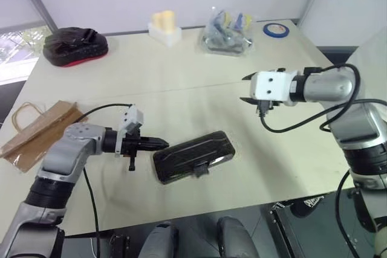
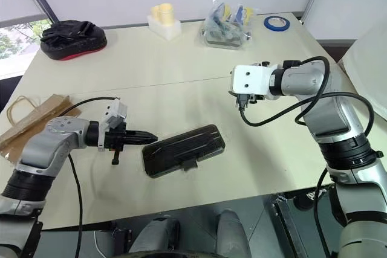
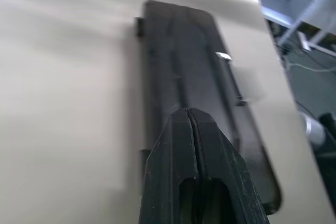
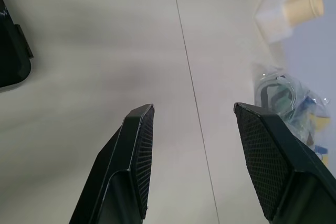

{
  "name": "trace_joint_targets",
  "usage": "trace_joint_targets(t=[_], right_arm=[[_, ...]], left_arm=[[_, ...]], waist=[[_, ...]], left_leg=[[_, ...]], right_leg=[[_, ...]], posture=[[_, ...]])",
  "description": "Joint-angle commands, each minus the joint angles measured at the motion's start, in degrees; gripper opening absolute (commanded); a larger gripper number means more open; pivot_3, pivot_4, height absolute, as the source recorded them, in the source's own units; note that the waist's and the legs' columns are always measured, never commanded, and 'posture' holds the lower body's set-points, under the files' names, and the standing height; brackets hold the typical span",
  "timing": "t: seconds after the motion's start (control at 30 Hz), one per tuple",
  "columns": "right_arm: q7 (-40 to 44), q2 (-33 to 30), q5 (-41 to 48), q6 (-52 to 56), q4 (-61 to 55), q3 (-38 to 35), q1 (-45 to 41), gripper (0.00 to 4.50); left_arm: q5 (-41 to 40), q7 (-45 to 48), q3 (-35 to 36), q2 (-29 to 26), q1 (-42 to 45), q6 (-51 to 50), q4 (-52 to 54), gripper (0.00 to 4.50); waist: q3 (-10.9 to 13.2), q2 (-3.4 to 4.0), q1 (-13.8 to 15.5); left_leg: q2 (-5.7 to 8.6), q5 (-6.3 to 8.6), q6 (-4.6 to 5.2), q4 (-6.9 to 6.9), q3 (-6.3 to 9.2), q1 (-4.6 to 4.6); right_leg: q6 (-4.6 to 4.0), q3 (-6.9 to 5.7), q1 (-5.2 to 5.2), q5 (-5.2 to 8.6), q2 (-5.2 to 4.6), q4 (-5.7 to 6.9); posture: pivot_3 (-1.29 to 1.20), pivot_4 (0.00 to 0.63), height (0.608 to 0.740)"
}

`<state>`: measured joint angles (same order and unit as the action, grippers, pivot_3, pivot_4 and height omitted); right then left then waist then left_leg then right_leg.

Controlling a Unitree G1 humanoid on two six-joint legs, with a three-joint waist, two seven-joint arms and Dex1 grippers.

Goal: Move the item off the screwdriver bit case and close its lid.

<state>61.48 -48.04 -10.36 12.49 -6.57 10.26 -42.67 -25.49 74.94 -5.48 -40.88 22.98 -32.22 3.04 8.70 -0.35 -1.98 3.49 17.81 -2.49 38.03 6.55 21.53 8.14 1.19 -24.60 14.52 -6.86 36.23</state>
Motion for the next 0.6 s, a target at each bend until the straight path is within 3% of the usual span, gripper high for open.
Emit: trace_joint_targets(t=[0.03,0.37,0.6], right_arm=[[-0.7,-0.6,0.5,-0.2,-1.5,-1.3,-0.9,2.48],[0.9,-1.0,3.3,4.7,-7.4,-2.0,4.5,2.48],[6.4,-3.0,16.6,19.1,-19.2,-6.5,15.8,2.48]], left_arm=[[1.1,1.5,-2.7,-0.2,0.0,1.5,0.6,0.0],[11.9,3.6,-12.6,0.6,1.0,12.9,-11.9,0.0],[15.4,3.0,-15.3,1.0,0.5,18.4,-16.2,0.0]], waist=[[0.0,0.0,0.0],[0.0,0.03,0.6],[-0.2,0.2,1.6]], left_leg=[[0.0,0.0,0.0,0.0,0.0,0.0],[0.0,0.01,0.03,0.01,-0.19,-0.09],[0.0,0.19,0.35,0.13,-0.1,-0.3]], right_leg=[[0.0,0.0,0.0,0.0,0.0,0.0],[0.0,-0.03,0.12,0.0,0.01,-0.02],[0.0,-0.08,0.51,0.0,0.01,-0.04]], posture=[[0.0,0.15,0.74],[0.0,0.15,0.74],[0.0,0.15,0.74]])
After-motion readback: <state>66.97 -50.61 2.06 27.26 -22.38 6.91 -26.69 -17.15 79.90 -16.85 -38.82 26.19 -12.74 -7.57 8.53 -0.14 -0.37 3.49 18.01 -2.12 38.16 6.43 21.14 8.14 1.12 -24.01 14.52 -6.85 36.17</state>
